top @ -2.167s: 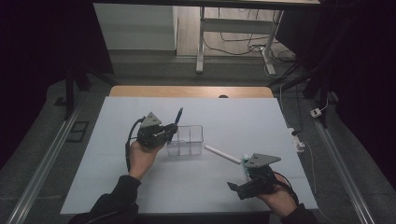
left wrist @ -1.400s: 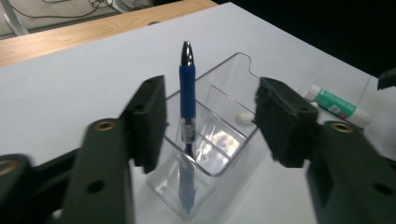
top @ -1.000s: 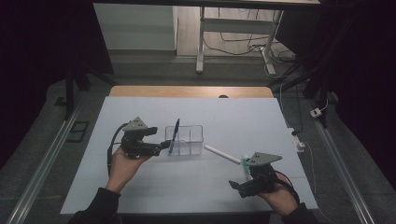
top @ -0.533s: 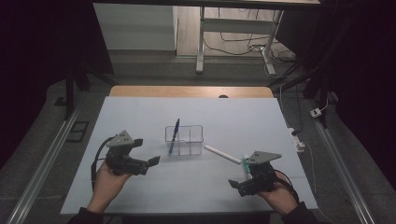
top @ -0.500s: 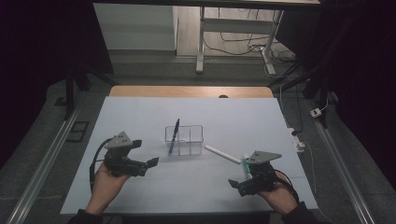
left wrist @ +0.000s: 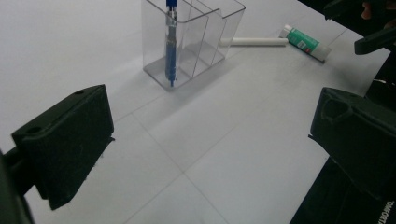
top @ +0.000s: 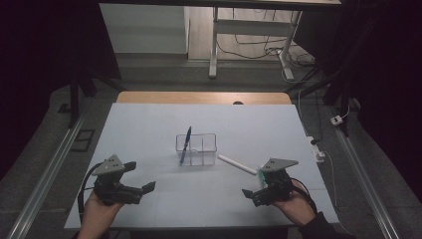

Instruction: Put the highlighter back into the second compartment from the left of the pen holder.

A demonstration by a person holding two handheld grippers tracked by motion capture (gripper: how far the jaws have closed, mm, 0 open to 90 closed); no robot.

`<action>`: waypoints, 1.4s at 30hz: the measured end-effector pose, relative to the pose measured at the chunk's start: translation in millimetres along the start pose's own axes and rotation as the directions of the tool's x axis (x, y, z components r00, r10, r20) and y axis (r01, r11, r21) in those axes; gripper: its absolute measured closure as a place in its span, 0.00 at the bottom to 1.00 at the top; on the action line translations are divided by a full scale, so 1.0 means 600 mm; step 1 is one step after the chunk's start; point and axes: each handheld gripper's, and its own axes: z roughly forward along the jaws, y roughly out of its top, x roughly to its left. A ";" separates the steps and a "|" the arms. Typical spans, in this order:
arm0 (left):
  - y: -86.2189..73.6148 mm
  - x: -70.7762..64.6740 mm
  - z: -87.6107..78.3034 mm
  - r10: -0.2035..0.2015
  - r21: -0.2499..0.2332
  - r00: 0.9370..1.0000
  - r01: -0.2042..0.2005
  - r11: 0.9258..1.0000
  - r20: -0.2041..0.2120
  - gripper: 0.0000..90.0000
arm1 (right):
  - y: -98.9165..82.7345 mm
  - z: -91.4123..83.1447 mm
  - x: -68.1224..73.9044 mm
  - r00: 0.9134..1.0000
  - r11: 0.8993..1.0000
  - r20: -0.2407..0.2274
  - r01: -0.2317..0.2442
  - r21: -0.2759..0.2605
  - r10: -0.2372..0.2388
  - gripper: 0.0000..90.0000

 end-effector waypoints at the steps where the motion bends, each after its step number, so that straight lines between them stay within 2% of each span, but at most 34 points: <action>1: -0.003 0.000 -0.003 -0.003 0.002 1.000 0.003 1.000 -0.004 0.00 | 0.001 0.001 -0.001 1.000 1.000 -0.003 -0.002 -0.001 0.002 0.00; 6: -0.017 -0.001 -0.015 -0.014 0.010 1.000 0.014 1.000 -0.020 0.00 | 0.007 0.005 -0.006 1.000 1.000 -0.009 -0.005 0.000 0.005 0.00; 11: -0.030 -0.003 -0.028 -0.014 0.015 0.999 0.015 1.000 -0.052 0.00 | 0.014 0.011 -0.010 1.000 1.000 -0.019 0.018 0.004 -0.018 0.00; 16: -0.047 -0.002 -0.040 -0.034 0.027 0.997 0.036 0.999 -0.066 0.00 | 0.022 0.019 -0.018 0.998 0.998 -0.044 0.038 0.040 -0.036 0.00; 22: -0.062 0.001 -0.051 -0.064 0.043 0.995 0.067 0.997 -0.080 0.00 | 0.032 0.035 -0.029 0.997 0.998 -0.074 0.027 0.064 -0.022 0.00; 28: -0.072 0.002 -0.053 -0.061 0.071 0.994 0.068 0.995 -0.095 0.00 | 0.046 0.053 -0.039 0.998 0.993 -0.054 0.033 0.110 -0.027 0.00; 32: -0.077 0.002 -0.051 -0.055 0.100 0.994 0.065 0.993 -0.099 0.00 | 0.059 0.071 -0.046 0.998 0.987 -0.032 0.064 0.149 -0.060 0.00; 38: -0.079 0.004 -0.055 -0.064 0.090 0.994 0.072 0.993 -0.091 0.00 | 0.076 0.101 -0.056 0.998 0.977 -0.016 0.066 0.203 -0.064 0.00; 42: -0.081 0.006 -0.057 -0.068 0.087 0.992 0.077 0.993 -0.106 0.00 | 0.086 0.122 -0.061 0.997 0.971 -0.013 0.076 0.229 -0.075 0.00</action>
